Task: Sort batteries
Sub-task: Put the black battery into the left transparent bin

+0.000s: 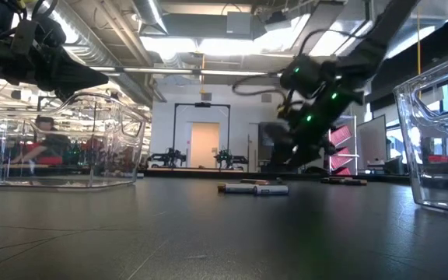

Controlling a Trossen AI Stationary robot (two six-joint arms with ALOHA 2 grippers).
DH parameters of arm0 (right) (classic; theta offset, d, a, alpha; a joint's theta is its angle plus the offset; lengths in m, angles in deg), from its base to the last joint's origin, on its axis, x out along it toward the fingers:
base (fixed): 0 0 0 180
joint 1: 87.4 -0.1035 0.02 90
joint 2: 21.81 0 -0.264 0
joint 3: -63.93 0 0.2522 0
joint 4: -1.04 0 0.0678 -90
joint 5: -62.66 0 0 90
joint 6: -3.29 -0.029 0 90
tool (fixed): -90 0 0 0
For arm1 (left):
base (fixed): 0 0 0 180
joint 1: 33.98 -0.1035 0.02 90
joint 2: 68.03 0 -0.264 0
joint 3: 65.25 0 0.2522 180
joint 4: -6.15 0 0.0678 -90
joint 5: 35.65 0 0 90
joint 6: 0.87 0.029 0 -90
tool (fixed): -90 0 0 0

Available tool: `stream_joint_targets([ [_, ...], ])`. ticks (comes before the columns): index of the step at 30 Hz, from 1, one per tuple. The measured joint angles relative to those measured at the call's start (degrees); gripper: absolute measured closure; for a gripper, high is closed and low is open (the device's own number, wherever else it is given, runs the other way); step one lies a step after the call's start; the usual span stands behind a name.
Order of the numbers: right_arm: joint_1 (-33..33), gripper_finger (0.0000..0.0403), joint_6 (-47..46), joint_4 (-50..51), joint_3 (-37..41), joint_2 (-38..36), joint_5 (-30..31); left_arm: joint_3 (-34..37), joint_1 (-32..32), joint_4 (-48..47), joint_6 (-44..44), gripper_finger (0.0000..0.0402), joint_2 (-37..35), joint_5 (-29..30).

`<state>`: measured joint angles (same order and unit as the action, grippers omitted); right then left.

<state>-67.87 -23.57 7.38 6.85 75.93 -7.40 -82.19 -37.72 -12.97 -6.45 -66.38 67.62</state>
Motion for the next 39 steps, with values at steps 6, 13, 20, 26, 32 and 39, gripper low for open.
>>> stream_joint_targets([
  [6,0.00,0.0137,-1.47,-0.59,-5.78,9.73,3.00,0.00,0.00,0.00,0.02,0.0402,0.00,0.00],
  [13,-0.78,0.0260,-1.38,1.40,-7.59,12.40,-0.01,0.00,0.00,0.00,0.02,0.0402,-0.02,-0.01],
  [20,-2.56,0.0382,5.30,2.88,-7.52,12.35,-3.03,0.00,0.00,0.18,0.02,0.0402,-0.02,0.00],
  [26,-5.62,0.0372,11.40,-6.51,-7.12,12.74,-10.10,0.15,0.00,1.42,-7.54,0.0402,0.00,0.07],
  [32,-10.22,0.0385,15.42,-18.42,-7.23,13.24,-20.12,0.15,0.02,10.70,-10.57,0.0402,-0.02,1.37],
  [39,-13.60,0.0385,20.77,-20.40,-12.82,13.02,-18.11,0.09,-0.13,16.45,-11.94,0.0402,0.00,8.95],
])
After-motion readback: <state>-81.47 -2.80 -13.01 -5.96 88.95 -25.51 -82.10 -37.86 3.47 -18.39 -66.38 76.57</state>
